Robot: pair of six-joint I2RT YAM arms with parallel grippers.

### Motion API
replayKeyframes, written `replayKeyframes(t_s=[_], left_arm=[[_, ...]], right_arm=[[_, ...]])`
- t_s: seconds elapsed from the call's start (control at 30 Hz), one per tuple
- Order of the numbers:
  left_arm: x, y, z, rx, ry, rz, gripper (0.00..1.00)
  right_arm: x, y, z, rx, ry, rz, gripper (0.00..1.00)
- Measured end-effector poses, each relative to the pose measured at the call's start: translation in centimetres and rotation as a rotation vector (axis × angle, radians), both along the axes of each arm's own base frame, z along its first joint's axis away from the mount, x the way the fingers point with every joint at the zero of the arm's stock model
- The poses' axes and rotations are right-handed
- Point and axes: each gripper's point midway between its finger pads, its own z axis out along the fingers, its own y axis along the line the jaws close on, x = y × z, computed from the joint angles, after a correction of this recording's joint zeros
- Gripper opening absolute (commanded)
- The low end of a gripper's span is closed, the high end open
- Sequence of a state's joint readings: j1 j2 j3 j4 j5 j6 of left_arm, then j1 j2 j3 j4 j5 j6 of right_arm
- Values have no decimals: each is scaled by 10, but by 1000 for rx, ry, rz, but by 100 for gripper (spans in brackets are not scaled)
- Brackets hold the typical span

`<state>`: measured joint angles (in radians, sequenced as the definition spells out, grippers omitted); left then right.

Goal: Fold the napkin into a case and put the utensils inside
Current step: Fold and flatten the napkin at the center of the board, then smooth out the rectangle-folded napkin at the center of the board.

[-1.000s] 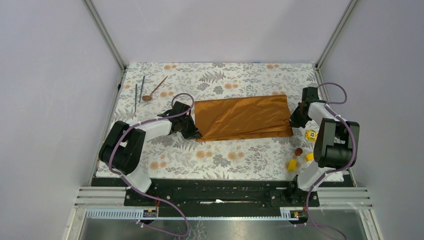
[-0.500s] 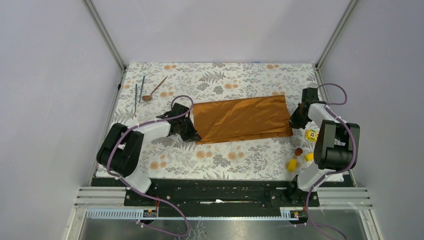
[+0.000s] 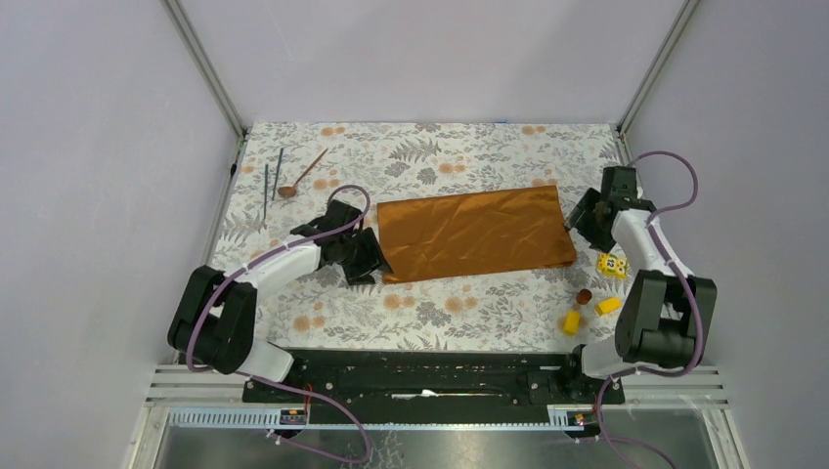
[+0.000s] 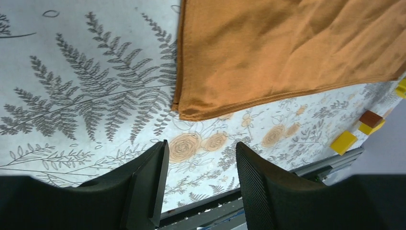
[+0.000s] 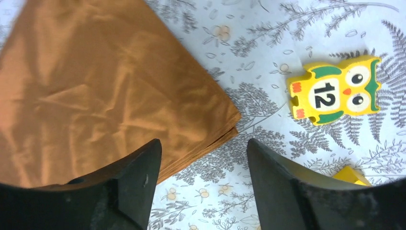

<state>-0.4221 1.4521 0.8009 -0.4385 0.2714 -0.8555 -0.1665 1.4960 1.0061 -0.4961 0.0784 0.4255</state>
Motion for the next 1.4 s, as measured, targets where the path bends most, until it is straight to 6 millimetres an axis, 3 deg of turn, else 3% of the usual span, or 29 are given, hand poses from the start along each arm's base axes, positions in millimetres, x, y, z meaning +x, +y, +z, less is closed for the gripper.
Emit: replayKeyframes(t_s=[0.13,0.23,0.4,0.6,0.83,1.03,1.27,1.4], left_arm=[[5,-6,11,-24,-15,-27,61],[16,-18,13,-65,-26,-48,63],[25,-30,-7,-97,5,-73,65],[28,-38,-15,-130,4,-106,67],[30,-34,-20,-118,2,-109,69],[34,-26,-21,-121,-13,-79,70],[36,-16,-20,-81,-42,-52,71],[35,-4,-19,-24,-58,-41,74]], right_arm=[[11,15,20,68,-99,52,80],[19,28,10,141,-97,88,81],[21,38,-20,216,-25,106,81],[26,40,-27,230,-28,108,82],[27,38,-33,220,-28,97,85],[13,36,-54,214,29,69,84],[9,34,-52,199,24,52,84],[2,34,-41,196,17,57,85]])
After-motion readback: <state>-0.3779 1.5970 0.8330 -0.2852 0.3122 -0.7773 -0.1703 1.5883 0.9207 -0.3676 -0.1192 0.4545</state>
